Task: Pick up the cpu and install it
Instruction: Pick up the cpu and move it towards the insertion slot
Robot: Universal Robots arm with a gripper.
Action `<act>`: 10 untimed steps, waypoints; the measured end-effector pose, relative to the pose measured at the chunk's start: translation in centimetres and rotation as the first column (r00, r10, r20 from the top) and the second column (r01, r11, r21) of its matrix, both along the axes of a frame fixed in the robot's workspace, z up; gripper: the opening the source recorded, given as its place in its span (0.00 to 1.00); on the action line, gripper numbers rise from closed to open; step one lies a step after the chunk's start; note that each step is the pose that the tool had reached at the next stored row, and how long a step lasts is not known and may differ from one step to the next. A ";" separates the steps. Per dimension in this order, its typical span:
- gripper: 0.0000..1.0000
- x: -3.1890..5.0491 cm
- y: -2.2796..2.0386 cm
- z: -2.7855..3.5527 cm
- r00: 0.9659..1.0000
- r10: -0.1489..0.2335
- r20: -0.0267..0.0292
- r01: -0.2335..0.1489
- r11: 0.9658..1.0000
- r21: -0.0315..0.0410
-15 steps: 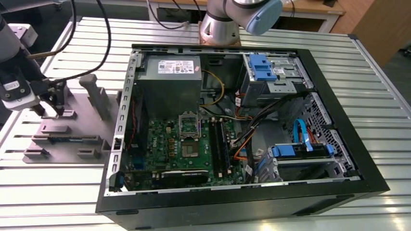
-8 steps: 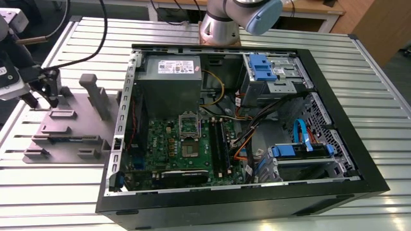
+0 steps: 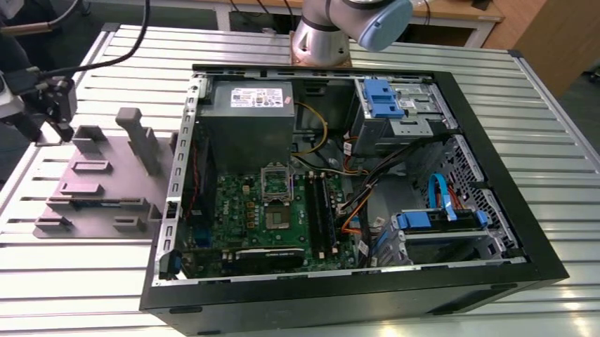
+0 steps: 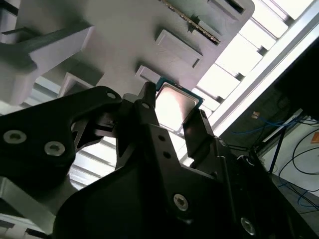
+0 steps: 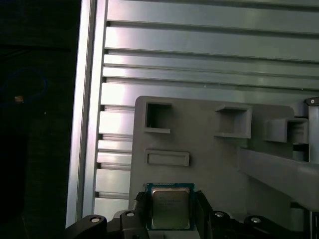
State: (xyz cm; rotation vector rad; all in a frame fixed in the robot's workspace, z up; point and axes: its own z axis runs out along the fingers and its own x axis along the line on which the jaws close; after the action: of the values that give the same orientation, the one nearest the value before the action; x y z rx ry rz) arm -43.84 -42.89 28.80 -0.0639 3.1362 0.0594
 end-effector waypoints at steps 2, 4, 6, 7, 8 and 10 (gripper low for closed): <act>0.47 0.00 0.00 0.90 1.000 0.000 0.000 0.000 1.000 0.001; 0.47 0.01 0.00 1.82 1.000 0.000 0.000 0.000 1.000 0.002; 0.47 0.01 0.00 2.65 1.000 0.000 0.000 0.000 1.000 0.002; 0.47 0.01 0.00 3.06 1.000 0.000 0.000 0.000 1.000 0.003; 0.47 0.01 0.00 3.48 1.000 0.000 0.000 0.000 1.000 0.003; 0.47 0.02 0.00 4.29 1.000 0.000 0.000 0.000 1.000 0.003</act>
State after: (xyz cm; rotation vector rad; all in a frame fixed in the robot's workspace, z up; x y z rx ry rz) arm -43.83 -42.89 33.09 -0.0639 3.1361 0.0646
